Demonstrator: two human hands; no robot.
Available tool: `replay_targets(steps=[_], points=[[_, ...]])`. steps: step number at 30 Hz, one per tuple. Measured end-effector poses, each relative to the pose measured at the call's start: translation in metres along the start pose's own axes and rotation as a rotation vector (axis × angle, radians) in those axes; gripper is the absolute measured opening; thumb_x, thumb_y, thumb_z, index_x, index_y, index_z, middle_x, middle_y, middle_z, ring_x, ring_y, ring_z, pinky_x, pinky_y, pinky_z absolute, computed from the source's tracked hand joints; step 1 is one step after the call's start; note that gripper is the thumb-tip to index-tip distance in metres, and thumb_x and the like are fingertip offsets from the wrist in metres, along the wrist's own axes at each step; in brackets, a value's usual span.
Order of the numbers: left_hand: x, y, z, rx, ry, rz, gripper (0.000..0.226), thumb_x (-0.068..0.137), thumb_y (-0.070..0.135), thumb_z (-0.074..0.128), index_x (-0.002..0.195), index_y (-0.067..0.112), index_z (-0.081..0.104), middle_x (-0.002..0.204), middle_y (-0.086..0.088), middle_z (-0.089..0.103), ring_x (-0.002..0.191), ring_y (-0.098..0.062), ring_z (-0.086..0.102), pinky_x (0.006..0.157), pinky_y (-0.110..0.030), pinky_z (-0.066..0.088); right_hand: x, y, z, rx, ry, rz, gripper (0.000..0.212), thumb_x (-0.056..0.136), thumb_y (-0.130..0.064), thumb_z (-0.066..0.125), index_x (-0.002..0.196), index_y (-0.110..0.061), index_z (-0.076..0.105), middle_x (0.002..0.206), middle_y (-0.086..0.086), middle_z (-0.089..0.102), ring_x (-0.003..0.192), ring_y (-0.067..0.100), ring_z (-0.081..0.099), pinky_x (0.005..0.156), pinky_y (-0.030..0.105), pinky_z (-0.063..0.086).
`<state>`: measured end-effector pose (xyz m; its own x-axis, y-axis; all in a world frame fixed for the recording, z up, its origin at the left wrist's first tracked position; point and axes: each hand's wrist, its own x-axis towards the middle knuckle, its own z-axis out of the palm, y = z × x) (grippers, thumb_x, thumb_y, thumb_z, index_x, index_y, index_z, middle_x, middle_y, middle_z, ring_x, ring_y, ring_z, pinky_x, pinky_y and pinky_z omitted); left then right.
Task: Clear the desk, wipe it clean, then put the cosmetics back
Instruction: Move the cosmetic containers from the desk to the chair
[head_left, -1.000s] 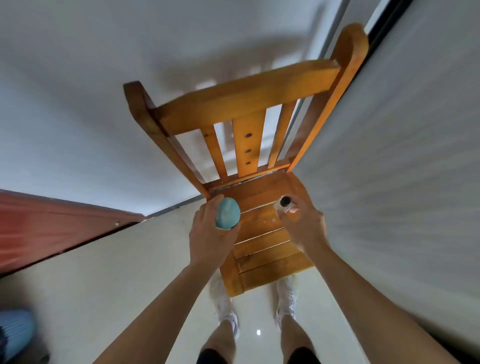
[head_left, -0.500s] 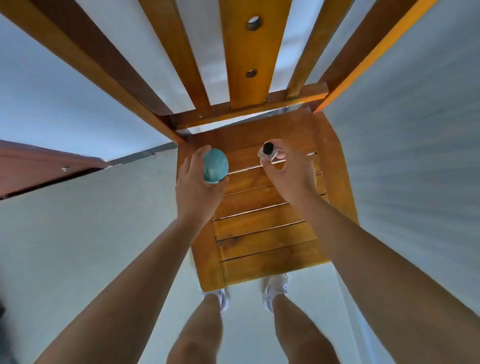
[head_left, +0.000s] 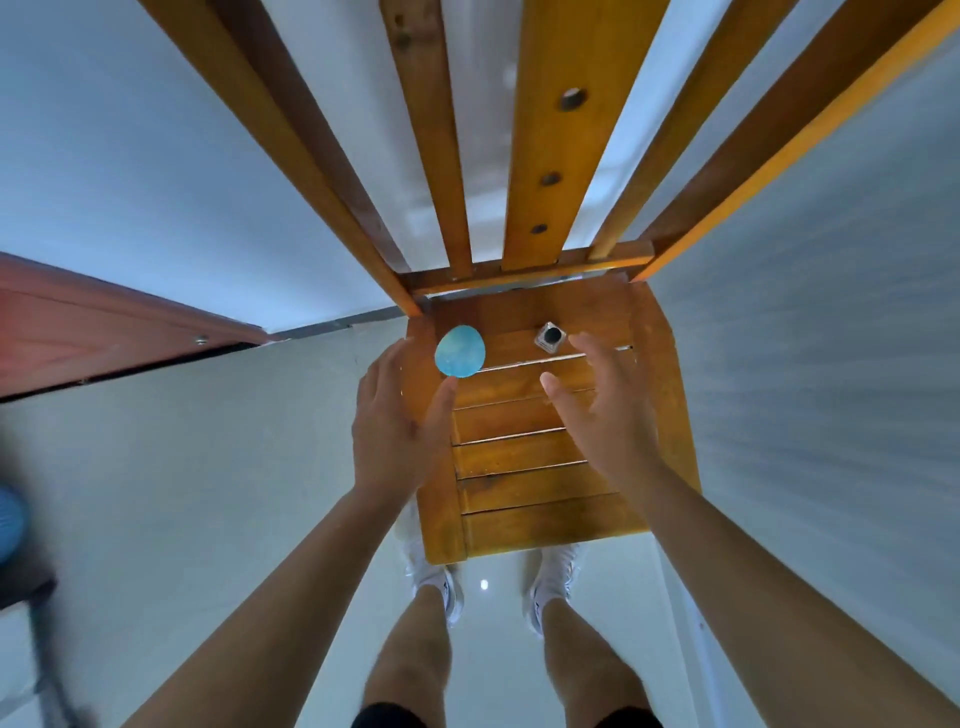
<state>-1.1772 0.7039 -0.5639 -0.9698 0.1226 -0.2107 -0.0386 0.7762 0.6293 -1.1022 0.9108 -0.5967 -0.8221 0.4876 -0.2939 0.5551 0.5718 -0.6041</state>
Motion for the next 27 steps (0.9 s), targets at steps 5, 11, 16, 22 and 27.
replay_targets(steps=[5, 11, 16, 22, 27], points=[[-0.059, 0.06, -0.117, 0.061, 0.044, 0.031, 0.064, 0.091, 0.06, 0.047, 0.145, 0.026, 0.042, 0.15, 0.002, 0.046, 0.135, -0.02, 0.046, 0.106, -0.047, 0.045, -0.034, -0.1, -0.071, -0.002, -0.009, -0.229, 0.053, 0.096, -0.062, 0.05, 0.142, -0.035, 0.046, 0.154, -0.008, 0.042, 0.138, 0.014, 0.042, 0.105, 0.025, 0.036], [-0.115, 0.081, -0.293, 0.136, 0.442, 0.166, 0.046, 0.101, 0.031, 0.05, 0.136, 0.002, 0.054, 0.138, -0.013, 0.057, 0.129, -0.026, 0.052, 0.109, -0.036, 0.041, -0.059, -0.279, -0.111, 0.063, -0.094, -0.64, 0.055, 0.098, -0.067, 0.04, 0.143, -0.037, 0.044, 0.158, -0.008, 0.035, 0.144, 0.014, 0.031, 0.108, 0.031, 0.027], [-0.179, 0.064, -0.425, 0.22, 0.715, -0.057, 0.056, 0.101, 0.047, 0.035, 0.148, 0.016, 0.041, 0.151, -0.006, 0.044, 0.136, -0.024, 0.038, 0.109, -0.036, 0.03, -0.121, -0.431, -0.114, 0.166, -0.113, -0.996, 0.049, 0.099, -0.058, 0.047, 0.14, -0.032, 0.048, 0.153, -0.005, 0.041, 0.138, 0.013, 0.04, 0.102, 0.026, 0.038], [-0.294, -0.024, -0.547, 0.288, 0.985, -0.188, 0.052, 0.101, 0.038, 0.044, 0.145, 0.011, 0.046, 0.152, -0.01, 0.042, 0.138, -0.03, 0.04, 0.114, -0.044, 0.033, -0.254, -0.565, -0.054, 0.25, -0.233, -1.347, 0.043, 0.097, -0.047, 0.06, 0.134, -0.028, 0.058, 0.143, 0.0, 0.05, 0.134, 0.013, 0.045, 0.104, 0.031, 0.043], [-0.406, -0.131, -0.627, 0.339, 1.102, -0.408, 0.057, 0.101, 0.049, 0.036, 0.148, 0.017, 0.041, 0.156, -0.004, 0.036, 0.142, -0.025, 0.034, 0.113, -0.041, 0.031, -0.387, -0.654, 0.041, 0.303, -0.38, -1.538, 0.043, 0.094, -0.042, 0.065, 0.131, -0.02, 0.064, 0.14, 0.006, 0.052, 0.127, 0.019, 0.051, 0.106, 0.031, 0.042]])
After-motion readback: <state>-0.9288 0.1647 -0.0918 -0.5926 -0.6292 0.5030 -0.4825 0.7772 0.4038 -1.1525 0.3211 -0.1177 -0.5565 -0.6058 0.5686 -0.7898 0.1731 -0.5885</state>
